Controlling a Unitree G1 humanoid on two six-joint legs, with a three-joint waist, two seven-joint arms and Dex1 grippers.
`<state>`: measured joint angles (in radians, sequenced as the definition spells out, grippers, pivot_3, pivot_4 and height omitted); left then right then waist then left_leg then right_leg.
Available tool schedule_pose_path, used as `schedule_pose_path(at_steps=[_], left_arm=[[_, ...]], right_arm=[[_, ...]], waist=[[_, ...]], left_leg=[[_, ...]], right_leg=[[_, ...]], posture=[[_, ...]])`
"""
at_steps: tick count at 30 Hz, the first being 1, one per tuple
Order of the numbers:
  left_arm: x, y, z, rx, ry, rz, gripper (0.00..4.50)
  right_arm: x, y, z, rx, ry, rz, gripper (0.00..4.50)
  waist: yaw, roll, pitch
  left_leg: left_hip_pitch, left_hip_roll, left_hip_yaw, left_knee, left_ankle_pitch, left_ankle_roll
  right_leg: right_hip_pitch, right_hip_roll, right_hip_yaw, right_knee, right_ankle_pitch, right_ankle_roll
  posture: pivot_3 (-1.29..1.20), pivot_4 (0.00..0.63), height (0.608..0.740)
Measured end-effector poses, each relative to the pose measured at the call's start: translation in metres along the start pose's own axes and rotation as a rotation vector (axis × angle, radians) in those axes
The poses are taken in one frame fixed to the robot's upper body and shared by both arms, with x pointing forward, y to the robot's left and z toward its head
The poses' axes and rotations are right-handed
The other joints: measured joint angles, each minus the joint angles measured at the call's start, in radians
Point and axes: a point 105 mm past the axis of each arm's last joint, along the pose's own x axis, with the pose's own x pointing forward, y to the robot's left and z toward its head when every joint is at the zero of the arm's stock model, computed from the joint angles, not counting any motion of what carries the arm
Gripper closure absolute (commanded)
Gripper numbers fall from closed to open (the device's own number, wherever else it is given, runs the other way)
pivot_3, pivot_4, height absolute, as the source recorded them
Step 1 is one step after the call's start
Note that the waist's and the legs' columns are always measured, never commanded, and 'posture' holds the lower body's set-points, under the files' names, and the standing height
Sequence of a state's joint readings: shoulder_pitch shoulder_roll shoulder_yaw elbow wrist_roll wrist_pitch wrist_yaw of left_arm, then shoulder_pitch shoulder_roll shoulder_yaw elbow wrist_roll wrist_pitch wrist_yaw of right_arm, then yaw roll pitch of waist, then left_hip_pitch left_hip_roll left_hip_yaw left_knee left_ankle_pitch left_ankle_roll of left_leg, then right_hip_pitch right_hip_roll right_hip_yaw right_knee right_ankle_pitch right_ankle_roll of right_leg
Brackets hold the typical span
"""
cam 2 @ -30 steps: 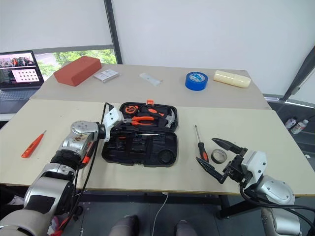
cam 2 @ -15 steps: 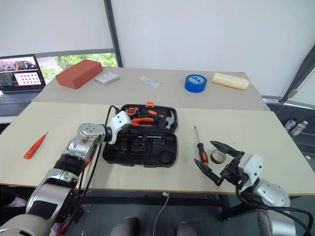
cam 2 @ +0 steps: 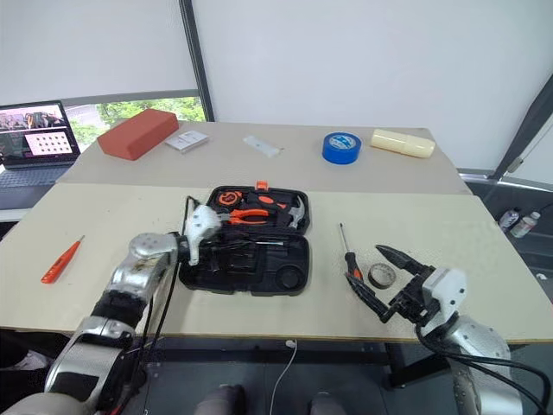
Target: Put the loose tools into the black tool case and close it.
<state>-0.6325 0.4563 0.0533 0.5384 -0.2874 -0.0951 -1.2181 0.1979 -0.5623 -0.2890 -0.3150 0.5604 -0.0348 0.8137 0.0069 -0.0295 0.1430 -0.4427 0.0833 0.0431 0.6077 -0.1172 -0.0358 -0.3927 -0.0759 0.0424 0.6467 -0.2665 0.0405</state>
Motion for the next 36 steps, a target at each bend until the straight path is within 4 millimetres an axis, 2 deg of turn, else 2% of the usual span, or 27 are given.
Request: schedule_pose_path(at_steps=[1, 3, 5, 7, 9, 13, 16, 20, 25, 28, 30, 31, 36], left_arm=[[-0.018, 0.006, 0.015, 0.059, -0.028, -0.002, 1.54], [-0.043, 0.009, 0.031, 0.144, -0.018, -0.019, 0.75], [-0.058, -0.007, 0.031, 0.17, -0.001, -0.078, 0.03], [-0.071, -0.031, 0.017, 0.148, 0.043, -0.143, 0.03], [-0.086, -0.052, 0.004, 0.115, 0.092, -0.185, 0.03], [-0.108, -0.067, 0.008, 0.098, 0.105, -0.148, 0.03], [-0.119, -0.072, 0.009, 0.083, 0.109, -0.102, 0.03], [-0.124, -0.077, 0.01, 0.006, 0.084, -0.035, 0.03], [-0.105, -0.083, 0.026, -0.027, -0.016, -0.008, 0.03], [-0.103, -0.086, 0.024, -0.049, -0.015, -0.001, 0.03], [-0.1, -0.088, 0.023, -0.06, -0.013, -0.008, 0.03], [-0.097, -0.09, 0.024, -0.058, -0.017, -0.019, 0.03], [-0.094, -0.091, 0.026, -0.051, -0.02, -0.02, 0.03]], right_arm=[[-0.006, -0.001, 0.0, 0.01, 0.032, -0.014, 0.0], [-0.017, -0.001, -0.005, 0.035, 0.098, -0.052, 0.0], [-0.03, 0.0, -0.012, 0.068, 0.184, -0.108, 0.0], [-0.044, 0.003, -0.022, 0.096, 0.305, -0.155, 0.0], [-0.059, 0.006, -0.029, 0.117, 0.398, -0.183, 0.0], [-0.066, 0.005, -0.035, 0.148, 0.455, -0.207, 0.0], [-0.053, 0.0, -0.03, 0.154, 0.441, -0.207, 0.0], [-0.02, -0.007, -0.011, 0.191, 0.408, -0.176, 0.0], [0.049, -0.012, 0.013, 0.164, 0.563, -0.07, 0.0], [0.066, -0.009, 0.001, 0.182, 0.677, -0.05, 0.0], [0.072, -0.007, -0.012, 0.199, 0.752, -0.046, 0.0], [0.075, -0.006, -0.02, 0.196, 0.796, -0.045, 0.0], [0.076, -0.017, -0.039, 0.142, 0.932, -0.108, 0.0]], waist=[[-0.002, -0.001, 0.0], [-0.003, 0.001, -0.001], [-0.001, 0.006, -0.004], [0.0, 0.006, -0.004], [0.002, 0.004, -0.003], [-0.004, 0.001, -0.001], [-0.01, 0.003, -0.001], [-0.016, 0.001, -0.001], [-0.025, -0.001, 0.001], [-0.013, -0.003, 0.001], [-0.009, -0.003, 0.001], [-0.008, -0.003, 0.001], [-0.008, -0.003, 0.001]], left_leg=[[0.0, 0.001, 0.0, -0.001, 0.0, 0.0], [0.002, 0.0, 0.0, -0.002, -0.001, 0.0], [0.003, -0.001, 0.001, -0.001, -0.002, 0.001], [0.002, -0.001, 0.001, -0.001, -0.002, 0.001], [0.003, 0.001, 0.001, -0.001, -0.005, -0.003], [0.003, 0.002, 0.002, -0.001, -0.007, -0.007], [0.004, 0.001, 0.004, -0.001, -0.008, -0.007], [0.003, 0.0, 0.006, -0.001, -0.008, -0.007], [-0.002, 0.0, 0.012, -0.001, -0.006, -0.005], [-0.006, 0.0, 0.012, -0.003, -0.004, 0.006], [-0.011, 0.0, 0.012, -0.001, -0.007, 0.009], [-0.015, -0.001, 0.012, 0.0, -0.008, 0.01], [-0.019, -0.002, 0.012, 0.001, -0.01, 0.013]], right_leg=[[0.0, 0.001, 0.0, 0.0, 0.0, 0.0], [0.001, 0.0, 0.0, 0.0, -0.001, 0.0], [0.003, -0.002, 0.001, -0.001, -0.003, 0.001], [0.003, -0.002, 0.001, -0.001, -0.006, -0.005], [0.002, -0.002, 0.0, -0.002, -0.009, -0.002], [-0.001, -0.003, 0.0, -0.003, -0.01, -0.002], [-0.003, -0.007, 0.0, -0.005, -0.01, -0.002], [-0.004, -0.01, -0.002, -0.005, -0.01, -0.002], [-0.012, -0.012, -0.002, -0.003, -0.003, -0.002], [-0.012, -0.011, -0.002, -0.004, -0.004, -0.006], [-0.014, -0.011, -0.002, -0.004, -0.004, -0.002], [-0.017, -0.011, -0.001, -0.004, -0.002, 0.003], [-0.021, -0.011, -0.001, -0.004, -0.003, 0.005]], posture=[[0.0, 0.15, 0.74], [0.0, 0.15, 0.74], [0.0, 0.15, 0.74], [0.0, 0.15, 0.74], [0.0, 0.15, 0.74], [0.0, 0.15, 0.74], [0.0, 0.15, 0.74], [0.0, 0.15, 0.74], [0.0, 0.15, 0.74], [0.0, 0.15, 0.74], [0.0, 0.15, 0.74], [0.0, 0.15, 0.74], [0.0, 0.15, 0.74]])
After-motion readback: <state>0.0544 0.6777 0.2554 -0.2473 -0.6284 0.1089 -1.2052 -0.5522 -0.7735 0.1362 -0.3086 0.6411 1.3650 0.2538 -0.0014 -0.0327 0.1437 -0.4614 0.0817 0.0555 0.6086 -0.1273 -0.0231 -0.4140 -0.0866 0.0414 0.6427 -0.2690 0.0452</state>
